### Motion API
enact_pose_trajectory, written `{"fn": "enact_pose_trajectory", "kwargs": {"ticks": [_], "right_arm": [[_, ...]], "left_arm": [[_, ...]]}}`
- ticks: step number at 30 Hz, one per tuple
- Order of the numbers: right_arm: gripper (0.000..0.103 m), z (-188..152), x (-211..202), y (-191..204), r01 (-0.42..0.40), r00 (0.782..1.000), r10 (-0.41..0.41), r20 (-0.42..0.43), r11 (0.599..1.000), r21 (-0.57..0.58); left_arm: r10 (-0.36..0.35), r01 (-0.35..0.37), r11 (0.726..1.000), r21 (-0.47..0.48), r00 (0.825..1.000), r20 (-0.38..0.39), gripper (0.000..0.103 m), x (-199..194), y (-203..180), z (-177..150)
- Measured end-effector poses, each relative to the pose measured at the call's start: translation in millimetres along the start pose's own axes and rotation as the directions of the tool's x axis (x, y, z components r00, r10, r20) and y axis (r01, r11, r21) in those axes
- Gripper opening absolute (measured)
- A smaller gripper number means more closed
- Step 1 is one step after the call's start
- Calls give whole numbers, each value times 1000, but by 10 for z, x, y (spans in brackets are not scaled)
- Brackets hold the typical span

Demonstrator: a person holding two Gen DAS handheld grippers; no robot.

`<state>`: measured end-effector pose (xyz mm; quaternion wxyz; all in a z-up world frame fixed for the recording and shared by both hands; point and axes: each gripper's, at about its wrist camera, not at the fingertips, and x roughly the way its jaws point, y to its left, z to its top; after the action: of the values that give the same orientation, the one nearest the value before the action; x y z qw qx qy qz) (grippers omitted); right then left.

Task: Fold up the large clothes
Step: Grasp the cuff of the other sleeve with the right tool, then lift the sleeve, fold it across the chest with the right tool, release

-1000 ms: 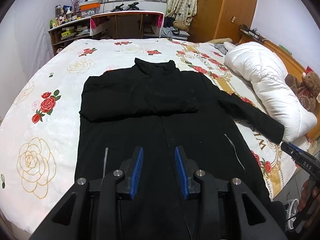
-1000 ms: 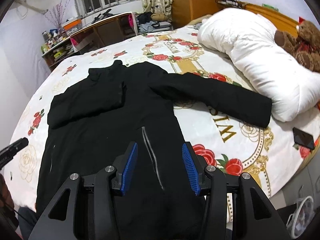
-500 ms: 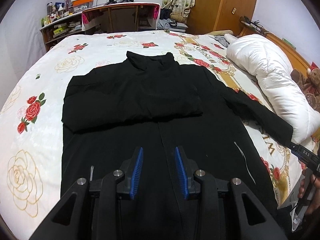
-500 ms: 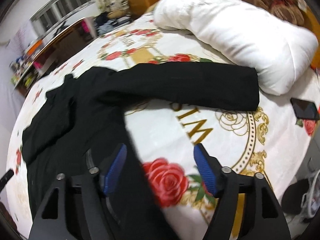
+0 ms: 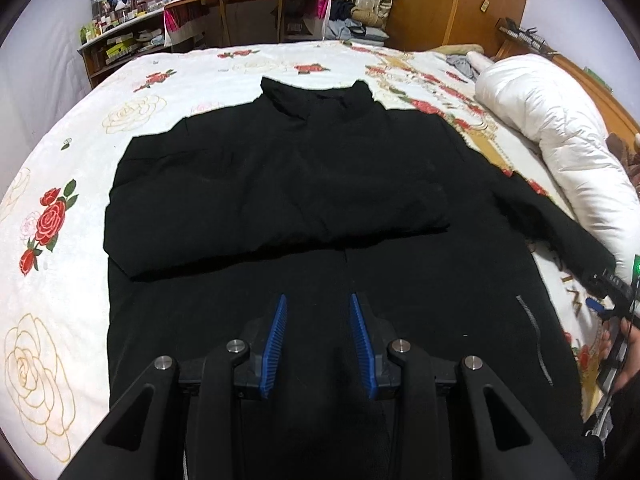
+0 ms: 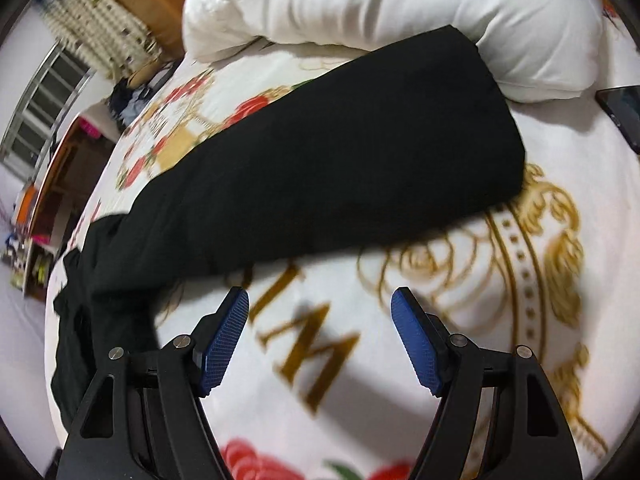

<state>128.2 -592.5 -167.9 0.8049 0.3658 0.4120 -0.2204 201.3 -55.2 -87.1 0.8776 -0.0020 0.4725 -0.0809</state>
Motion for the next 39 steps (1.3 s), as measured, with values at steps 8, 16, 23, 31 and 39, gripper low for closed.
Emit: {"fn": "enact_pose_trajectory", "kwargs": {"ticks": [8,16,23,31,39], "right_arm": [[74,309,187,12,55,996,-57,69,998,34],[30,431,164,59,145,986,-151,75,986,76],[11,473,-242,398,157,977,-152,147,987,-29],[10,407,-842,1296,96,970,-34,243,963,-251],[9,44,-1228,2309,33,959,105,261,880,-474]], "left_arm": [[16,-17,1000,-10,999,-46,35,310,83,-51],[14,-16,999,-32,999,-50,35,343,213,-67],[0,-1,999,-50,1000,-23,35,211,297,4],[-10,11,998,-70,1000,13,35,-44,420,58],[6,0,996,-88,998,67,35,-325,657,100]]}}
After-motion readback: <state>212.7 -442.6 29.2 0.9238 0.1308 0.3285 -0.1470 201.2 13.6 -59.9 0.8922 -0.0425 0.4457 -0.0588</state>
